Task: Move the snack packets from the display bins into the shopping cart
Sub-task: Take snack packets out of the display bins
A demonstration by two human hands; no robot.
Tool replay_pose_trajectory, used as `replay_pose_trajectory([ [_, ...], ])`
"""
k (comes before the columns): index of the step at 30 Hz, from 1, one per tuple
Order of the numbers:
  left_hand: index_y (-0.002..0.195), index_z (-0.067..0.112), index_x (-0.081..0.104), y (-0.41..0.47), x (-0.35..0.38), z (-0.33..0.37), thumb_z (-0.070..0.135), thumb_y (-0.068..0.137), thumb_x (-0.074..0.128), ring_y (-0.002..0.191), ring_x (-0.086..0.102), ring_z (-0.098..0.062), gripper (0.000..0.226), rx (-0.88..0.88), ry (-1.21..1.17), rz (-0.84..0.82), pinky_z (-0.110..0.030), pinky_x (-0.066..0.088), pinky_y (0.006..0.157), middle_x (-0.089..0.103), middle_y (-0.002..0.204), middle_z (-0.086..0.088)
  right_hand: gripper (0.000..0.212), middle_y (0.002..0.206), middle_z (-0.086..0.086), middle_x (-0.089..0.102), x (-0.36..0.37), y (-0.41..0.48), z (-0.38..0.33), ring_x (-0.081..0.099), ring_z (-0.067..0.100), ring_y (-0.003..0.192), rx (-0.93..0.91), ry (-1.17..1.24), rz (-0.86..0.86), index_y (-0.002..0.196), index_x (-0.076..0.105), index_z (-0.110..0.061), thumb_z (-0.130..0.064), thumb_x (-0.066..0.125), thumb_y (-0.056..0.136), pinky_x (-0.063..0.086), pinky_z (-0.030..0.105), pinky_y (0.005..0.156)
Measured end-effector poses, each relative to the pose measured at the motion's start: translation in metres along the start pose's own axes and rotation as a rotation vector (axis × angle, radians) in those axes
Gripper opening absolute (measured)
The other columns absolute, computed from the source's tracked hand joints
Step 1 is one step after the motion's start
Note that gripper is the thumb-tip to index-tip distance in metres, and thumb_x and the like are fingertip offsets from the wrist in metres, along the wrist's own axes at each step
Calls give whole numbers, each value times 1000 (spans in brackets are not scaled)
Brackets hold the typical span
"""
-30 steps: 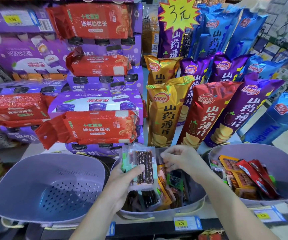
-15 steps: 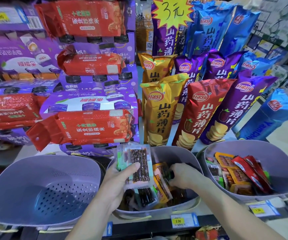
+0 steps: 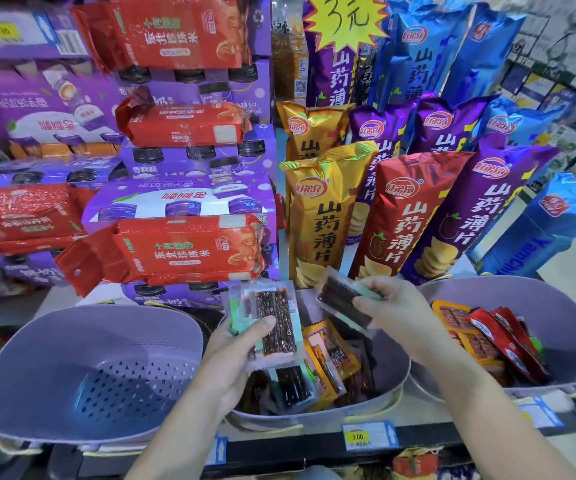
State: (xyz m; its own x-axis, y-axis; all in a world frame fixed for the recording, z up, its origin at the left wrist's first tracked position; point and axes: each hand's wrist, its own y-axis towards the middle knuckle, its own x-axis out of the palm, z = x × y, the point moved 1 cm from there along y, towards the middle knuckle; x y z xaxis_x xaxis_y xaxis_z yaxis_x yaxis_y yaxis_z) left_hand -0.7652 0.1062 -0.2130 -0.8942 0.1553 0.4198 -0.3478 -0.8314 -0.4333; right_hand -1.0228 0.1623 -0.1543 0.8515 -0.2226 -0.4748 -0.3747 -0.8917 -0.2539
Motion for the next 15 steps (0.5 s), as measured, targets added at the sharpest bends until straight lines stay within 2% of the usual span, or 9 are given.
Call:
replay_pose_trajectory([
  [2, 127, 11, 70, -2, -2, 2, 21, 66, 88, 111, 76, -24, 65, 17, 3, 25, -31, 65, 68, 79, 119, -10, 10, 104, 12, 77, 4, -5, -1, 77, 25, 93, 36, 428, -209, 101, 77, -20, -18, 74, 92, 64, 41, 77],
  [4, 125, 13, 71, -4, -4, 2, 23, 64, 89, 113, 75, -19, 64, 35, 10, 38, -23, 62, 66, 80, 117, -6, 28, 114, 18, 75, 16, -9, -3, 73, 39, 105, 69, 665, -368, 110, 71, -4, -20, 77, 87, 61, 50, 88],
  [5, 125, 12, 71, -6, -3, 2, 22, 66, 88, 113, 74, -18, 63, 38, 2, 36, -22, 61, 65, 80, 117, -5, 32, 114, 18, 75, 25, -12, -5, 73, 39, 106, 71, 667, -388, 110, 69, -1, -19, 78, 86, 61, 48, 89],
  [7, 127, 11, 70, -8, -1, 0, 18, 71, 85, 111, 75, -22, 59, 37, -17, 14, -23, 62, 66, 80, 118, -8, 24, 108, 14, 77, 46, -17, -10, 75, 34, 100, 53, 526, -337, 106, 71, -4, -17, 78, 88, 63, 44, 86],
  [11, 131, 5, 67, -11, 1, -3, 12, 78, 80, 104, 78, -30, 55, 43, -26, -15, -33, 64, 71, 77, 121, -19, 15, 101, 20, 76, 75, -20, -18, 78, 30, 86, 75, 481, -211, 98, 71, 1, -9, 79, 90, 61, 26, 64],
  [13, 129, 4, 67, -12, -2, -4, 12, 77, 81, 104, 78, -30, 55, 62, -9, -4, -33, 64, 74, 77, 121, -20, 16, 94, 11, 78, 80, -20, -21, 78, 27, 80, 30, 383, -193, 94, 72, -5, -17, 81, 89, 58, 25, 64],
  [15, 125, 5, 69, -12, -5, -2, 13, 74, 84, 103, 78, -29, 54, 86, 21, 13, -33, 64, 75, 78, 118, -19, 16, 83, -3, 77, 82, -18, -20, 77, 19, 74, -43, 236, -246, 85, 75, -21, -35, 84, 86, 57, 25, 67],
])
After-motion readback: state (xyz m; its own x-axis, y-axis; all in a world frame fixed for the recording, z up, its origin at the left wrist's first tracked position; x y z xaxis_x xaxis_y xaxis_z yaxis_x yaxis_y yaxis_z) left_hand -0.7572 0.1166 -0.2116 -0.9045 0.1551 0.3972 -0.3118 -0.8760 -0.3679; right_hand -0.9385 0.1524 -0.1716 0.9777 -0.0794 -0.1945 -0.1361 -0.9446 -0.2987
